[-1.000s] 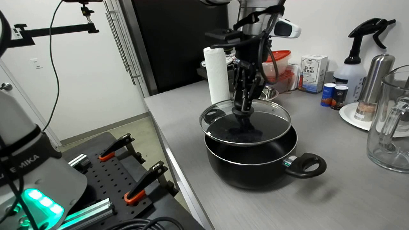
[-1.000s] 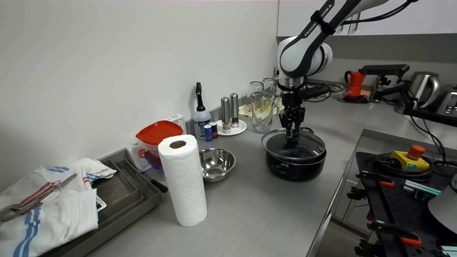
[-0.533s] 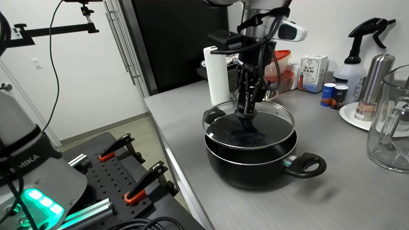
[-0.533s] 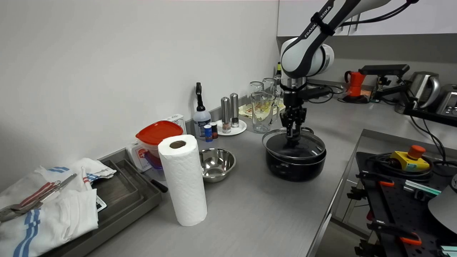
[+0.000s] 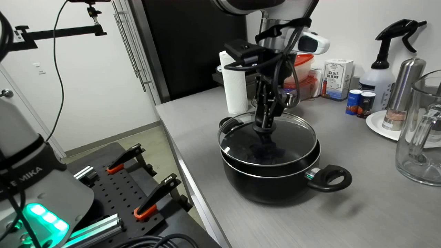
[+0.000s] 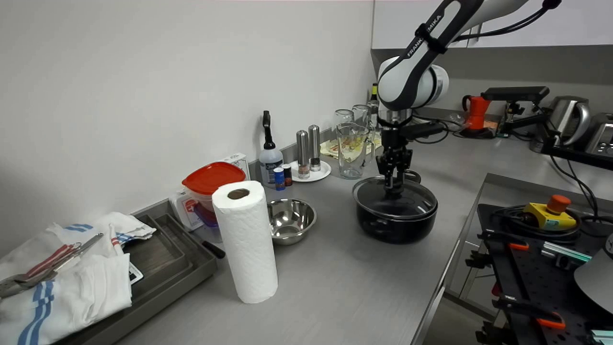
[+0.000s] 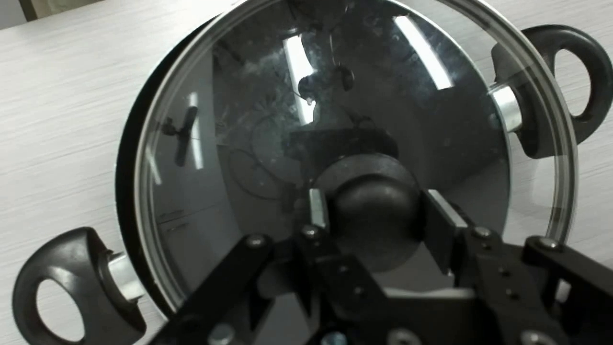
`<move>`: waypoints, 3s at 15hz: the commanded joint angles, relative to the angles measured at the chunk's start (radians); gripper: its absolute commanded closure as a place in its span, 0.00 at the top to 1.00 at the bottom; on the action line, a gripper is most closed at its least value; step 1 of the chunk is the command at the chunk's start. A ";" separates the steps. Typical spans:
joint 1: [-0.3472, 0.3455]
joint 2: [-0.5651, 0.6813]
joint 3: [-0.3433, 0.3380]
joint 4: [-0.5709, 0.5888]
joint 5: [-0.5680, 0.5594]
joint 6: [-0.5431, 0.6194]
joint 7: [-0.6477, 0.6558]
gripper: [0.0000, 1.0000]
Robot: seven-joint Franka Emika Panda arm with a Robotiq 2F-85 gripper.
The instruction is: Cover the pot
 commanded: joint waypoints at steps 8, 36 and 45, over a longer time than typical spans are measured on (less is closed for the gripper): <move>-0.037 -0.018 0.002 -0.022 0.096 0.036 -0.075 0.25; 0.024 0.019 -0.044 -0.019 -0.054 0.121 0.096 0.25; 0.042 0.015 -0.047 -0.023 -0.103 0.138 0.138 0.82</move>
